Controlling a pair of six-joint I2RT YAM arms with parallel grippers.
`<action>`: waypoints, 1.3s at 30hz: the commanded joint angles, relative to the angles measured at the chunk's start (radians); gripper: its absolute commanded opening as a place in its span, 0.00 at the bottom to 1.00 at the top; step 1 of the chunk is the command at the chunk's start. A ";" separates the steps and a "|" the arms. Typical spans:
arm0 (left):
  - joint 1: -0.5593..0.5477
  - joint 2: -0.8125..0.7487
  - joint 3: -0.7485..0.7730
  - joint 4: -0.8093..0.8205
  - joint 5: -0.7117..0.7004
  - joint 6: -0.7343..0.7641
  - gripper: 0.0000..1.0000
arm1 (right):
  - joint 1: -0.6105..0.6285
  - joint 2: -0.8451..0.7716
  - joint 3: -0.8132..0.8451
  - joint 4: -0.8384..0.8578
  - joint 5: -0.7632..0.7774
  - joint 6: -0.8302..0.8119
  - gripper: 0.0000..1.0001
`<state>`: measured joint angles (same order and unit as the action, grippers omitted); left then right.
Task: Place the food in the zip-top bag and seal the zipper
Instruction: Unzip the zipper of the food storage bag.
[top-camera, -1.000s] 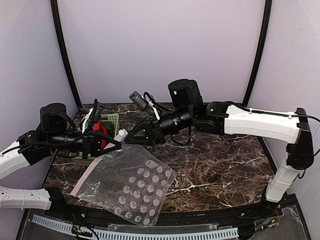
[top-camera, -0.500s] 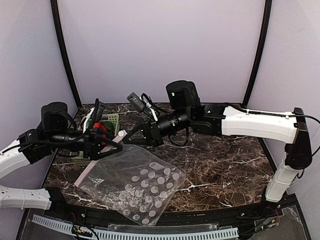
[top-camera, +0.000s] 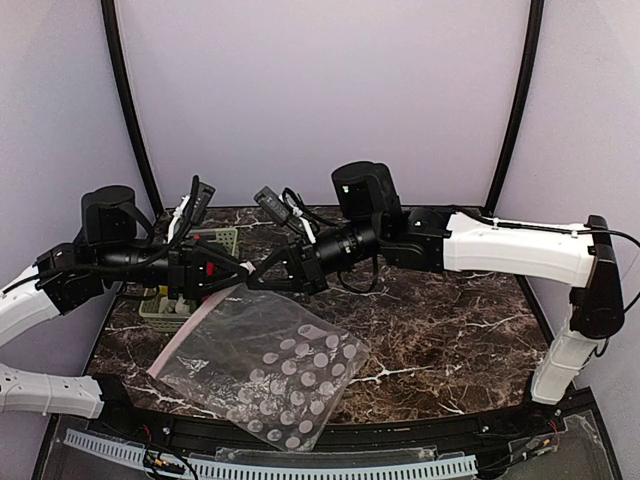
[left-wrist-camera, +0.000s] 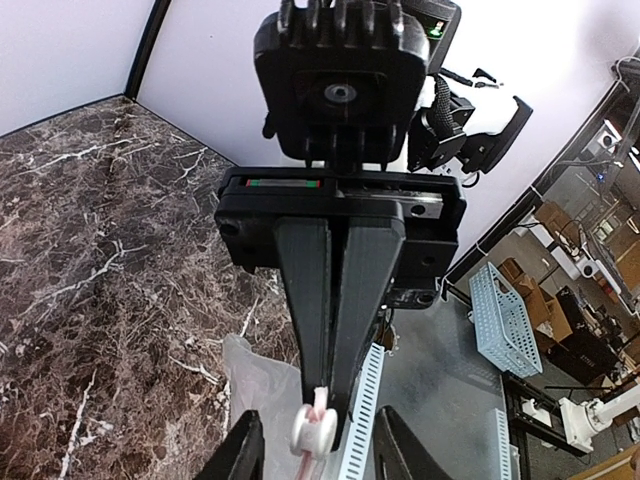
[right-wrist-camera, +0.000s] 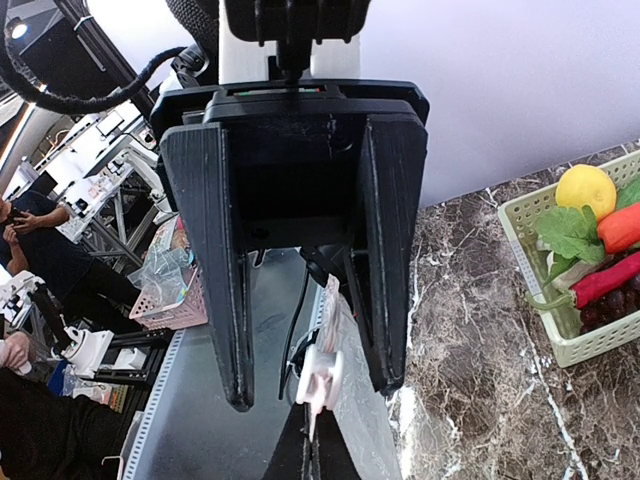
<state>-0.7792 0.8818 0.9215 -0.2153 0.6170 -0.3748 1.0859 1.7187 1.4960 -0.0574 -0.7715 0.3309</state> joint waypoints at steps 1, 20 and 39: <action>-0.004 0.005 0.031 0.018 0.027 -0.004 0.36 | 0.011 -0.021 0.006 0.002 -0.013 -0.011 0.00; -0.004 -0.017 0.009 0.038 0.036 -0.028 0.01 | 0.010 -0.046 -0.019 0.017 0.044 -0.001 0.00; -0.003 -0.019 -0.012 0.035 0.030 -0.027 0.01 | 0.003 -0.103 -0.071 0.047 0.220 0.064 0.00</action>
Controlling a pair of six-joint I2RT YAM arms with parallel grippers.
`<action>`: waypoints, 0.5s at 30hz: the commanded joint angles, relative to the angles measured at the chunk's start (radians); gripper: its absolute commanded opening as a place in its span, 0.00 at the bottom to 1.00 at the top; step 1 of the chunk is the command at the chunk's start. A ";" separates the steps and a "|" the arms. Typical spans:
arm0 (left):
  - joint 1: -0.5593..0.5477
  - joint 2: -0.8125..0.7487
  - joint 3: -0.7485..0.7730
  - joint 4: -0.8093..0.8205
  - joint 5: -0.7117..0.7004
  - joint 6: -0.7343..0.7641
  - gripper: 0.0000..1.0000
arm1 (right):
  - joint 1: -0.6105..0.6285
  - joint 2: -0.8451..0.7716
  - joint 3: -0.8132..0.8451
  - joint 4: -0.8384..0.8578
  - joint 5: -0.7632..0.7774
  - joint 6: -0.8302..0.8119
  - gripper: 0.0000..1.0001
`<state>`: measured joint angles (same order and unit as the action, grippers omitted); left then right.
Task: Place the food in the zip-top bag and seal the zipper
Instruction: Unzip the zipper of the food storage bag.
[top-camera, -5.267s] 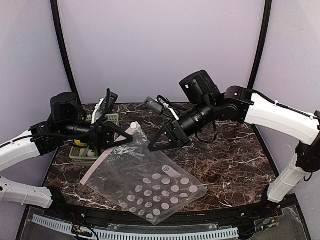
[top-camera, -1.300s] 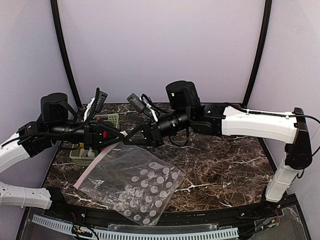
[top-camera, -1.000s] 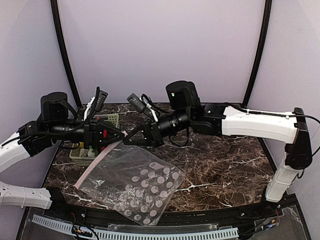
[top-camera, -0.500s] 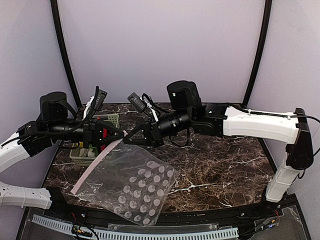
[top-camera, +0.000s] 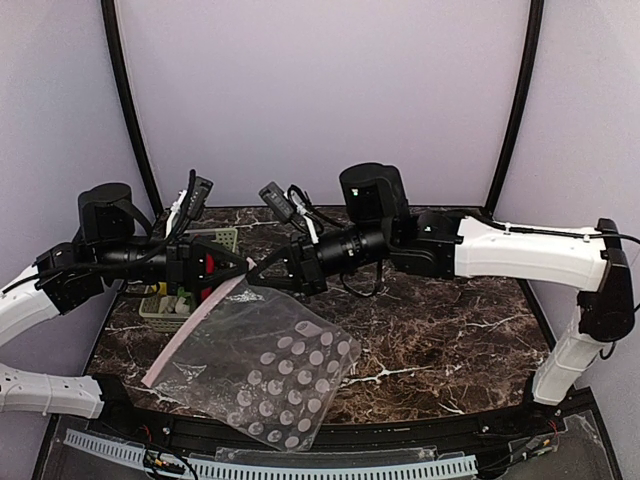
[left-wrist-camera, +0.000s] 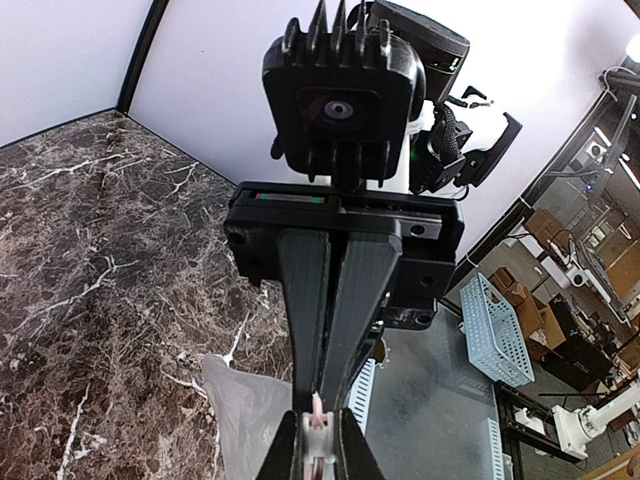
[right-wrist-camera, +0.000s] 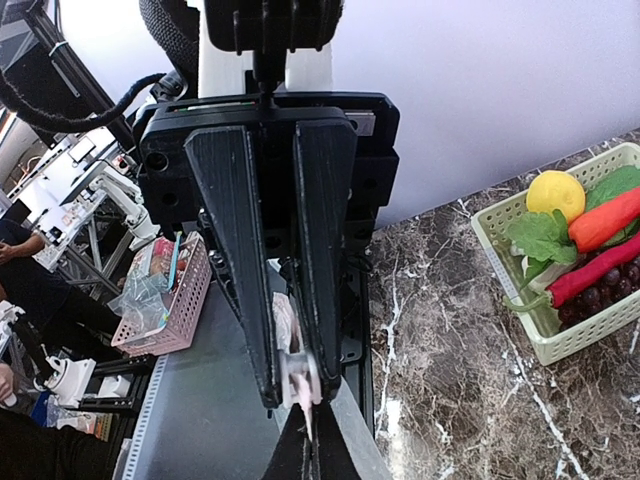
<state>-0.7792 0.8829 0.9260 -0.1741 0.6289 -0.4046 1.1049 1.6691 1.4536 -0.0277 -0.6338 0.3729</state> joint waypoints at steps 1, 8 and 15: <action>-0.003 -0.020 -0.016 -0.009 0.017 0.004 0.01 | -0.017 -0.057 -0.032 0.019 0.088 0.025 0.00; -0.004 -0.024 -0.018 -0.029 0.006 0.013 0.01 | -0.028 -0.071 -0.058 0.051 0.088 0.043 0.00; -0.003 -0.031 -0.019 -0.040 0.000 0.016 0.01 | -0.039 -0.089 -0.081 0.074 0.091 0.058 0.00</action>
<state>-0.7834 0.8845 0.9169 -0.1650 0.6079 -0.4030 1.1076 1.6424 1.3987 0.0261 -0.6003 0.4068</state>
